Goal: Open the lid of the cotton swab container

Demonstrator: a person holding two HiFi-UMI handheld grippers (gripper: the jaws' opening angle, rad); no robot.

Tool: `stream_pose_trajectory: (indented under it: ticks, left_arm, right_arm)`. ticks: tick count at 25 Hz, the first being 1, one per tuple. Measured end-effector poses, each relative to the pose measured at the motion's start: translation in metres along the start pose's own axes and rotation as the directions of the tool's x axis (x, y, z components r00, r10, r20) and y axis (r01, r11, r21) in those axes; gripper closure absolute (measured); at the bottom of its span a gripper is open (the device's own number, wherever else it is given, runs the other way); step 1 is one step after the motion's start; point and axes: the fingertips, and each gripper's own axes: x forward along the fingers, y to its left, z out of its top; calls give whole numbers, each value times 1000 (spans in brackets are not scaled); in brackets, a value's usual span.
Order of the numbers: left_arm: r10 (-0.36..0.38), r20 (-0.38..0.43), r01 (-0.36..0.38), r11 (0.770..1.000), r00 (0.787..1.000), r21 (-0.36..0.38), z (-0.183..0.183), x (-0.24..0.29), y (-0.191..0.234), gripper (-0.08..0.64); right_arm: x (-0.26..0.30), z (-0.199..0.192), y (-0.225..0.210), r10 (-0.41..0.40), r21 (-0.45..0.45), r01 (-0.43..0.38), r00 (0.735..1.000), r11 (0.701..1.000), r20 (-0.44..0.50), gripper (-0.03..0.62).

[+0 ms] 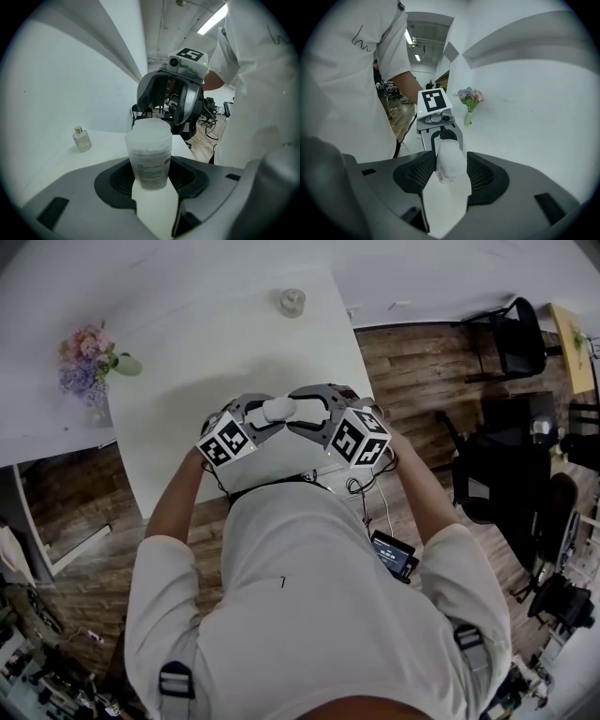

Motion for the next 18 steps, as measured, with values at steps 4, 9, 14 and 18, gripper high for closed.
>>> stream_pose_trajectory:
  ticks: [4, 9, 14, 18]
  left_arm:
    - [-26, 3, 26, 999, 1000, 28, 0, -5, -5, 344]
    - [-42, 29, 41, 999, 999, 22, 2, -9, -9, 344]
    - [-58, 18, 58, 998, 998, 32, 0, -10, -13, 344]
    - [-76, 22, 75, 997, 997, 37, 0, -9, -17, 345]
  right_arm:
    - [7, 3, -1, 35, -17, -35, 999, 999, -9, 365]
    - [18, 3, 5, 93, -37, -95, 995, 995, -37, 359]
    - [21, 1, 7, 123, -24, -124, 992, 992, -42, 380]
    - [19, -1, 10, 159, -10, -159, 986, 987, -47, 387]
